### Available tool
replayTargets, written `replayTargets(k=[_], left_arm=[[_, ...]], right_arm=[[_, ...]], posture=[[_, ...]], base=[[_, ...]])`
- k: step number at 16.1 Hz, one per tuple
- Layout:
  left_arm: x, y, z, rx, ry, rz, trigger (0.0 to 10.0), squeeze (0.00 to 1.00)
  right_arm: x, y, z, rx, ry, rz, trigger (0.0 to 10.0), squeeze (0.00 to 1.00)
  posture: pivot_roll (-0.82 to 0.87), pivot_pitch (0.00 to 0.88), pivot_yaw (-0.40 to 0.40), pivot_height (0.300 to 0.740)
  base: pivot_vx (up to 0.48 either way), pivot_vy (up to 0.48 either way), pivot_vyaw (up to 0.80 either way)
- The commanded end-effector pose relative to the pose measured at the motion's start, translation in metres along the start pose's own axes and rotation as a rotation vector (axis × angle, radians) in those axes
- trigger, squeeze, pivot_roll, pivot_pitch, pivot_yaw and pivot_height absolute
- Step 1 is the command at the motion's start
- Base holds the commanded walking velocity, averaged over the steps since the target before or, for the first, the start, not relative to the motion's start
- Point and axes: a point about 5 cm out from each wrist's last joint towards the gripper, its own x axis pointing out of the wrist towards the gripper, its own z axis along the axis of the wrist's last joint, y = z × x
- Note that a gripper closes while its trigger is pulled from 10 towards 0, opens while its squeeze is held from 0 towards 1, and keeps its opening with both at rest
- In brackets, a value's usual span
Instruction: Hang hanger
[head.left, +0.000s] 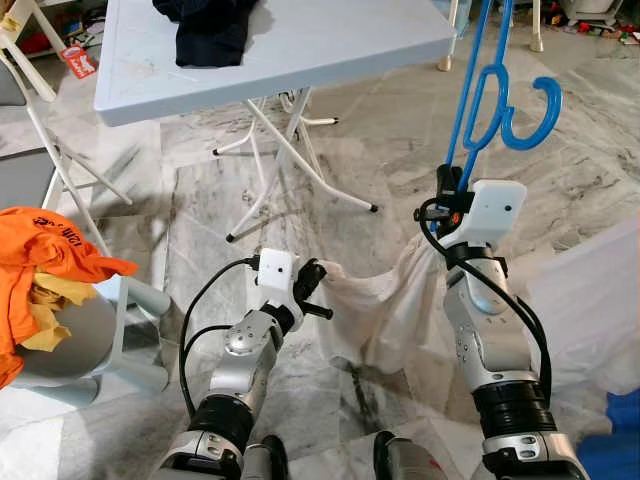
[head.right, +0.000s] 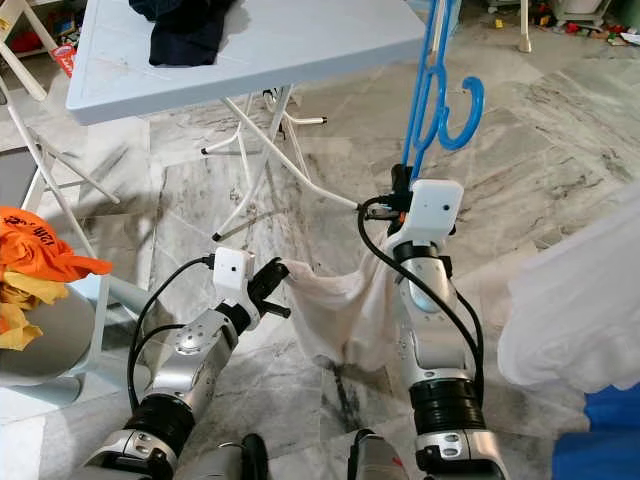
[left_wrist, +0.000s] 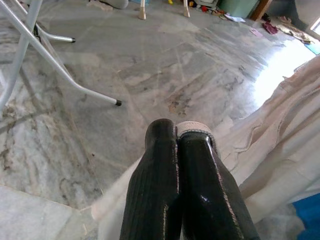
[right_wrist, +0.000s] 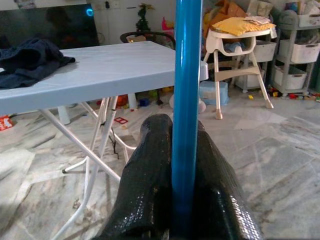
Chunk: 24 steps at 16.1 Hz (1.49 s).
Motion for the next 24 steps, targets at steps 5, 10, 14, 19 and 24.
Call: replayTargets(k=[5, 10, 14, 19, 24], left_arm=[[-0.004, 0.003, -0.007, 0.044, 0.042, -0.011, 6.5, 0.00], [-0.006, 0.006, -0.014, 0.037, 0.070, 0.015, 5.5, 0.00], [0.003, -0.010, -0.017, -0.016, 0.082, -0.023, 0.0, 0.00], [0.009, -0.024, -0.009, -0.008, 0.044, -0.115, 0.0, 0.00], [0.016, -0.037, 0.031, -0.114, -0.095, -0.196, 0.0, 0.00]], right_arm=[[-0.008, 0.000, 0.005, 0.021, -0.008, -0.005, 10.0, 0.00], [-0.010, -0.006, 0.008, 0.202, 0.080, -0.035, 10.0, 0.00], [-0.010, 0.008, 0.006, 0.286, 0.157, 0.036, 10.0, 0.00], [-0.015, 0.033, 0.019, 0.262, 0.129, 0.253, 10.0, 0.00], [0.002, -0.023, 0.017, 0.161, 0.025, -0.212, 10.0, 0.00]], posture=[[-0.14, 0.213, 0.060, 0.740], [-0.15, 0.209, 0.052, 0.740], [-0.15, 0.209, 0.045, 0.740], [-0.16, 0.208, 0.044, 0.740], [-0.12, 0.211, 0.055, 0.740]], base=[[0.000, 0.000, 0.00], [0.000, 0.000, 0.00], [0.000, 0.000, 0.00], [0.000, 0.000, 0.00], [0.000, 0.000, 0.00]])
